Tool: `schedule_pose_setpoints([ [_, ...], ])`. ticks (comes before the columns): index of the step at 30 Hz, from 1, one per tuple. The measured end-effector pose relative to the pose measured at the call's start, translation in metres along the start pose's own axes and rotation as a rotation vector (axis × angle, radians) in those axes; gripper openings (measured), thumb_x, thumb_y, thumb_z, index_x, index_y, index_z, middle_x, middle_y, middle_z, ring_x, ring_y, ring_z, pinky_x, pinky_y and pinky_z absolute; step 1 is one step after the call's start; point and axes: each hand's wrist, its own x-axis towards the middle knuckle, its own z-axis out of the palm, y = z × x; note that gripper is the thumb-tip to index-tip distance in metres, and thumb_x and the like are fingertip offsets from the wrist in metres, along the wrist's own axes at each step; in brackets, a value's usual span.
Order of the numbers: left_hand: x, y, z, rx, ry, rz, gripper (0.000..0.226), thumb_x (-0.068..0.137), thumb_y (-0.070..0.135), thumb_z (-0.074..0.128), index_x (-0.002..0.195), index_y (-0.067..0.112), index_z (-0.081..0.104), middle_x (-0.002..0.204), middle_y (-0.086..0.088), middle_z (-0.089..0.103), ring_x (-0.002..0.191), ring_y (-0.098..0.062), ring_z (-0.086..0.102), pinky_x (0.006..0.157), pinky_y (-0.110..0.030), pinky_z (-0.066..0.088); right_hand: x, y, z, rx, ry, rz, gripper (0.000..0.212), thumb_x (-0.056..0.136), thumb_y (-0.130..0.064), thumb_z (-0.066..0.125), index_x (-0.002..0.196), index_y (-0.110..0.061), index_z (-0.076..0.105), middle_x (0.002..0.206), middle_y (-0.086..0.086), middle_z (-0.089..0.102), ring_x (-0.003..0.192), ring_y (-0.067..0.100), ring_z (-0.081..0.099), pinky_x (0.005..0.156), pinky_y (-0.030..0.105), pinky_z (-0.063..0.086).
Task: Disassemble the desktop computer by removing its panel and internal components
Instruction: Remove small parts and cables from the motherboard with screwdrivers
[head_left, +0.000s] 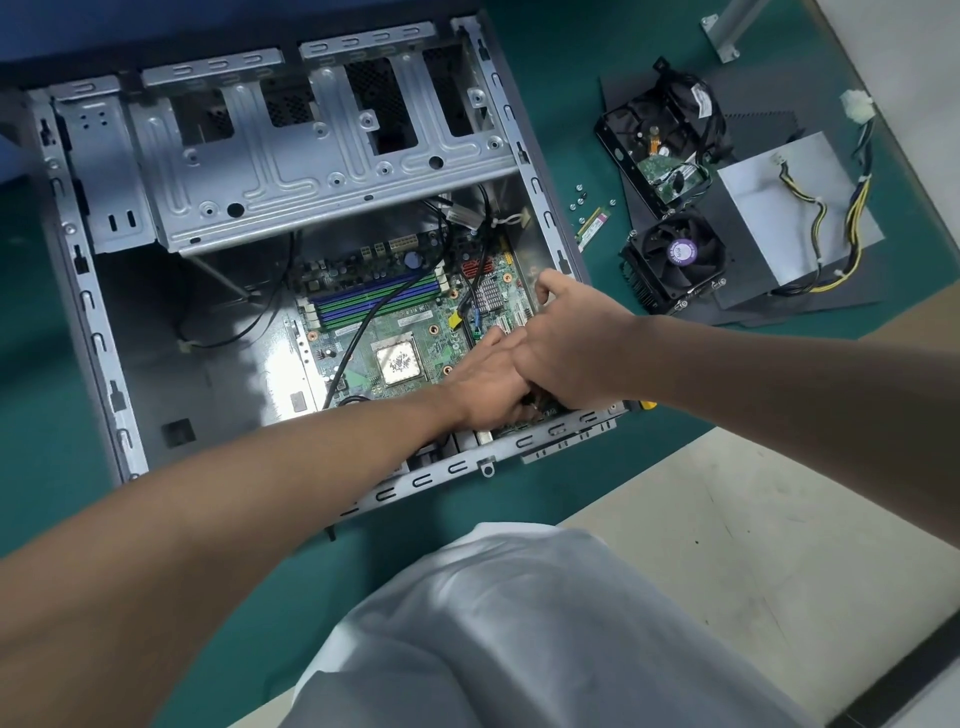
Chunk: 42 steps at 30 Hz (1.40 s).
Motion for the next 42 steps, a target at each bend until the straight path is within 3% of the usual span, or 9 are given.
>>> schedule_pose_setpoints([
  [4, -0.0021, -0.0011, -0.0010, -0.014, 0.014, 0.012, 0.020, 0.084, 0.031, 0.067, 0.083, 0.023, 0.048, 0.095, 0.007, 0.036, 0.081, -0.005, 0.014, 0.073, -0.025, 0.013, -0.0019, 0.0006, 0.0012, -0.022, 0.019, 0.017, 0.016, 0.092, -0.028, 0.043, 0.083, -0.023, 0.055, 0.066, -0.005, 0.053, 0.057, 0.013, 0.041, 0.094, 0.038, 0.033],
  [7, -0.0029, -0.0002, -0.0035, -0.081, 0.019, 0.001, 0.022, 0.085, 0.039, 0.067, 0.094, 0.023, 0.054, 0.103, 0.010, 0.036, 0.091, -0.005, 0.021, 0.081, -0.026, 0.018, -0.0026, 0.0009, 0.0030, -0.030, 0.028, 0.013, 0.019, 0.093, -0.027, 0.041, 0.081, -0.023, 0.056, 0.067, -0.004, 0.055, 0.057, 0.013, 0.042, 0.093, 0.037, 0.033],
  [11, -0.0037, -0.0013, -0.0028, -0.052, 0.023, 0.006, 0.024, 0.084, 0.021, 0.063, 0.076, 0.030, 0.043, 0.099, 0.007, 0.044, 0.088, -0.005, 0.022, 0.080, -0.027, 0.020, -0.0019, 0.0043, 0.0027, -0.015, 0.006, -0.023, 0.024, 0.097, -0.035, 0.038, 0.085, -0.021, 0.053, 0.070, -0.002, 0.051, 0.060, 0.014, 0.042, 0.092, 0.036, 0.030],
  [13, -0.0021, -0.0025, 0.0001, -0.044, 0.013, -0.012, 0.012, 0.087, 0.032, 0.064, 0.087, 0.026, 0.053, 0.105, 0.006, 0.047, 0.095, -0.008, 0.028, 0.084, -0.027, 0.022, -0.0017, 0.0055, 0.0017, -0.014, -0.012, -0.036, 0.019, 0.096, -0.030, 0.040, 0.085, -0.020, 0.052, 0.069, -0.003, 0.052, 0.059, 0.013, 0.041, 0.092, 0.037, 0.029],
  [17, 0.0005, -0.0034, 0.0026, -0.029, 0.010, -0.006, 0.030, 0.087, 0.049, 0.062, 0.097, 0.020, 0.060, 0.108, 0.009, 0.044, 0.095, -0.007, 0.026, 0.084, -0.028, 0.022, -0.0037, 0.0040, -0.0002, -0.036, -0.024, -0.024, 0.020, 0.092, -0.024, 0.043, 0.073, -0.019, 0.043, 0.068, -0.003, 0.054, 0.059, 0.013, 0.042, 0.095, 0.038, 0.032],
  [21, -0.0006, -0.0041, 0.0021, -0.033, 0.026, 0.011, 0.019, 0.086, 0.038, 0.064, 0.084, 0.028, 0.048, 0.103, 0.006, 0.047, 0.093, -0.007, 0.027, 0.087, -0.031, 0.024, -0.0043, 0.0071, 0.0001, -0.022, -0.033, -0.018, 0.022, 0.097, -0.033, 0.038, 0.085, -0.020, 0.052, 0.067, -0.003, 0.048, 0.060, 0.014, 0.041, 0.095, 0.037, 0.029],
  [26, -0.0004, -0.0039, 0.0039, -0.083, 0.037, 0.012, 0.020, 0.083, 0.036, 0.068, 0.087, 0.027, 0.051, 0.104, 0.011, 0.039, 0.095, -0.002, 0.022, 0.088, -0.028, 0.019, 0.0005, 0.0018, -0.0008, -0.013, -0.053, -0.009, 0.018, 0.092, -0.026, 0.044, 0.077, -0.019, 0.048, 0.069, -0.005, 0.055, 0.062, 0.013, 0.045, 0.091, 0.037, 0.029],
  [30, -0.0035, 0.0024, -0.0037, -0.140, 0.089, 0.028, 0.041, 0.075, 0.018, 0.064, 0.066, 0.040, 0.030, 0.083, 0.021, 0.031, 0.083, 0.000, 0.017, 0.081, -0.028, 0.019, -0.0010, 0.0018, 0.0021, -0.003, 0.004, -0.003, 0.023, 0.094, -0.025, 0.039, 0.082, -0.020, 0.058, 0.075, -0.003, 0.063, 0.063, 0.016, 0.045, 0.095, 0.039, 0.031],
  [42, -0.0042, 0.0039, -0.0041, -0.044, 0.070, 0.022, 0.043, 0.078, 0.019, 0.068, 0.070, 0.035, 0.028, 0.083, 0.013, 0.029, 0.075, -0.005, 0.011, 0.069, -0.023, 0.009, -0.0002, 0.0033, -0.0019, -0.007, -0.073, -0.029, 0.018, 0.095, -0.026, 0.040, 0.084, -0.019, 0.051, 0.077, -0.005, 0.060, 0.068, 0.014, 0.049, 0.088, 0.038, 0.025],
])
